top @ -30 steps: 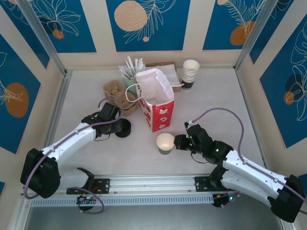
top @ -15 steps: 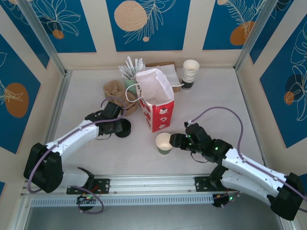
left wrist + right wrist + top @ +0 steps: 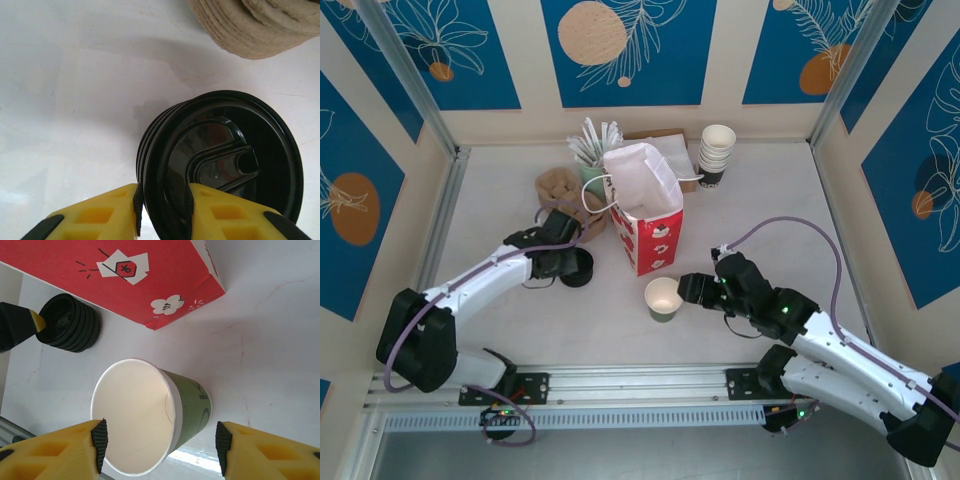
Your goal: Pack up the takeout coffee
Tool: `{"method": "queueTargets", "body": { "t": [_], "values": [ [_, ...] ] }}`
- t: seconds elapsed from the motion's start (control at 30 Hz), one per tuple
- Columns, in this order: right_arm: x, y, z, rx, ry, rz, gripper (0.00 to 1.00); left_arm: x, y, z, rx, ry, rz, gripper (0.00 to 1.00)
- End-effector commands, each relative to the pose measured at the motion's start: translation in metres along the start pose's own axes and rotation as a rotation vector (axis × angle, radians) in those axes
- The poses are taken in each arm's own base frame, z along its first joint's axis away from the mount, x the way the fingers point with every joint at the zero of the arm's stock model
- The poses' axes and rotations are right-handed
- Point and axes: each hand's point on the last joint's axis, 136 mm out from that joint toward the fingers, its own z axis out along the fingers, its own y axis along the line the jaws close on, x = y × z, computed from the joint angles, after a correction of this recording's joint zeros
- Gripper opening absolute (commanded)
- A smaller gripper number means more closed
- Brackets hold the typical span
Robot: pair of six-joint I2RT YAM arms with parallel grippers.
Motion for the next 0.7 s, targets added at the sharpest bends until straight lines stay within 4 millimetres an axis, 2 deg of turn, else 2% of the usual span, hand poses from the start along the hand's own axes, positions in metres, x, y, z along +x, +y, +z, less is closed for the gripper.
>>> {"method": "queueTargets", "body": {
  "t": [0.0, 0.37, 0.67],
  "values": [
    [-0.004, -0.004, -0.006, 0.023, -0.021, 0.001, 0.61, -0.003, -0.001, -0.003, -0.026, 0.000, 0.021, 0.29],
    [0.001, -0.012, -0.006, 0.042, -0.007, 0.007, 0.61, -0.001, 0.002, 0.002, -0.059, 0.018, 0.035, 0.22],
    [-0.001, -0.005, -0.012, 0.003, -0.003, 0.028, 0.61, -0.009, -0.001, -0.017, -0.041, -0.020, 0.039, 0.15]
  ]
}}
